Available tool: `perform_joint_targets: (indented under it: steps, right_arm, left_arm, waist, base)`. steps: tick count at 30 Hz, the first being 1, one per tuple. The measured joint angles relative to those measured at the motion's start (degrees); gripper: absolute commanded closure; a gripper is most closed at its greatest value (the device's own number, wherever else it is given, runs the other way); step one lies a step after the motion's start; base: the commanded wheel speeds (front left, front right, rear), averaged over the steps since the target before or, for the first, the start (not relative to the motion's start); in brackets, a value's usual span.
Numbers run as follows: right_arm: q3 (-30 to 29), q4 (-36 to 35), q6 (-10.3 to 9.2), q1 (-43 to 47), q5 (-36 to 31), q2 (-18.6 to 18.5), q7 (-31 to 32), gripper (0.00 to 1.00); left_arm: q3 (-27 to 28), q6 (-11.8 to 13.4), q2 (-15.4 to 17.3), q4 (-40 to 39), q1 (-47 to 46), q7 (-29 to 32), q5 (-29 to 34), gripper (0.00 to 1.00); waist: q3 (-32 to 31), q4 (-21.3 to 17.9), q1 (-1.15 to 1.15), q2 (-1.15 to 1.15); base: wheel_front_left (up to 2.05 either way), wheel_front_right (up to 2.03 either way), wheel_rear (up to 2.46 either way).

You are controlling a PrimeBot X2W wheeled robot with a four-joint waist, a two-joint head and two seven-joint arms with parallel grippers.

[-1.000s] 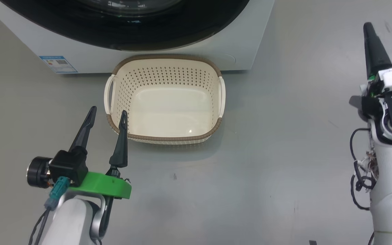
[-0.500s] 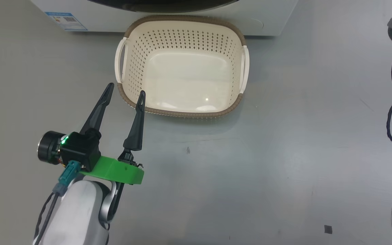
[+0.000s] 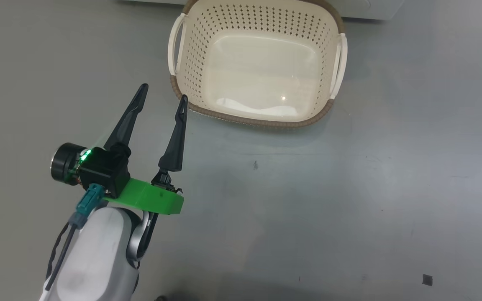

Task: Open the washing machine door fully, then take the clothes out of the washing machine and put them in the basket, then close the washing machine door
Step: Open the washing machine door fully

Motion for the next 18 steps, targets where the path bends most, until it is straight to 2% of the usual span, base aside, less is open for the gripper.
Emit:
perform_joint_targets:
  steps: [5,18]
  right_arm:
    - [0.78,1.91,-0.69,-3.72,-0.96,-0.77,1.01,1.00]
    - [2.25,7.16,-0.76,-8.11,-0.90,-1.48,4.93,1.00]
  left_arm:
    - [-0.78,0.00,-0.11,-0.10,-0.77,-0.02,-1.05,0.00]
    - [-1.24,0.74,-0.30,-0.47,-1.81,-0.23,-3.00,0.00]
  waist:
    - [1.23,1.43,0.00,0.00]
    - [2.82,3.04,0.00,0.00]
  base:
    - [0.00,0.00,0.00]
    - [0.00,0.00,0.00]
